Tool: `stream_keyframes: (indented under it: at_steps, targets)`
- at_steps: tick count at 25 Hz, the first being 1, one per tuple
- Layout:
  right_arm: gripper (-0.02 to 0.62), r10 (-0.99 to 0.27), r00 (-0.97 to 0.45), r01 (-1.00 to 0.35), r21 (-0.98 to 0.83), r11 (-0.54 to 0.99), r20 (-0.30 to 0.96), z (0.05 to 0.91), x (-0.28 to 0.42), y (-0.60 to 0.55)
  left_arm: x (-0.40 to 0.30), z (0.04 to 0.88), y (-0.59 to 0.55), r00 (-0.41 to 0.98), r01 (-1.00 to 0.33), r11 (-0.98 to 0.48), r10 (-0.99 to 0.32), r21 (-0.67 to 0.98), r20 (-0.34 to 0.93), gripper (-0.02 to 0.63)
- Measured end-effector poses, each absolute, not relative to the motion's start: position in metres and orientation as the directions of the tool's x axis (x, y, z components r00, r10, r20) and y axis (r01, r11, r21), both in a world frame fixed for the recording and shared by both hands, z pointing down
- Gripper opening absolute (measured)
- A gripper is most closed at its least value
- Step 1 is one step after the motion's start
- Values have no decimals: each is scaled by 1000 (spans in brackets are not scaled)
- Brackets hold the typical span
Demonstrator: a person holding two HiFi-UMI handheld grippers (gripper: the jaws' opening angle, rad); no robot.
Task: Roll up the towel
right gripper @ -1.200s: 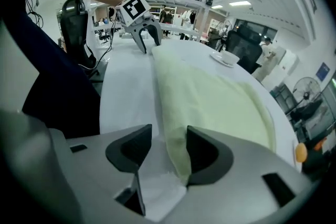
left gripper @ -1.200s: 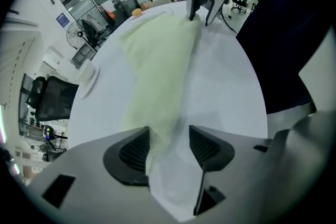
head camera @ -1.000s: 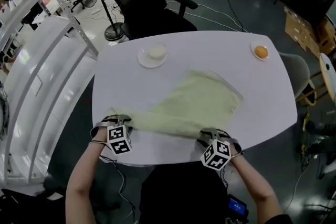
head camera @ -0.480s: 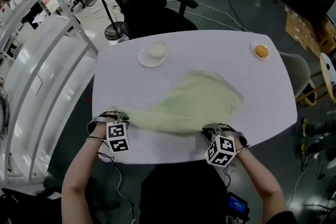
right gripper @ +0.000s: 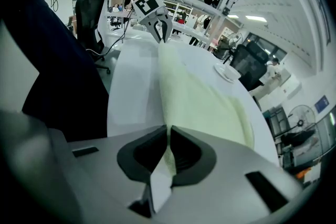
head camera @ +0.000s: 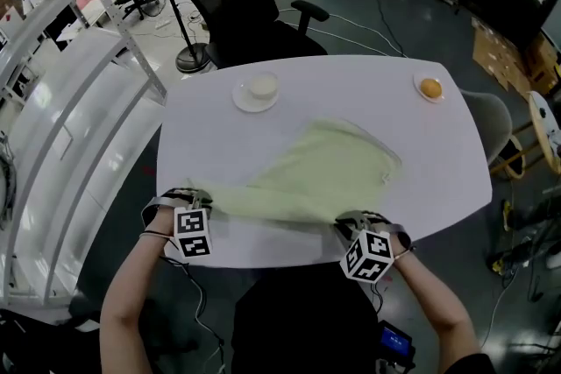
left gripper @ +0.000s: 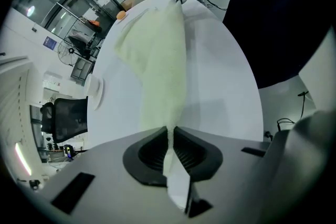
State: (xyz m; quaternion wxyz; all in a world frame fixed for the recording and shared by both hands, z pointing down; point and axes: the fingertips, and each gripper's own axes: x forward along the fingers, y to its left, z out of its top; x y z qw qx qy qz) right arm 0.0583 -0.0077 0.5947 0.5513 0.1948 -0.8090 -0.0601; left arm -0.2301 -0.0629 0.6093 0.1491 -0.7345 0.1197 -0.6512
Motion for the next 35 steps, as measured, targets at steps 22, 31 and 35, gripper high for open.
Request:
stream_keyframes:
  at_steps: [22,31,35]
  targets:
    - [32,-294,-375,-314,178,933,879,601,43,15,-249,617,-42,105,-33,-948,-319,-317,942,44]
    - [35,-297,-369,-358,161,920,880,597,52,-31,-242,610,-89,93,-51,-941,-339,-336,936,44]
    - [37,-287,-357,-405,129,905,889,606,58,-53,-235,616,-112,77,-52,-938,-345,-342,936,43]
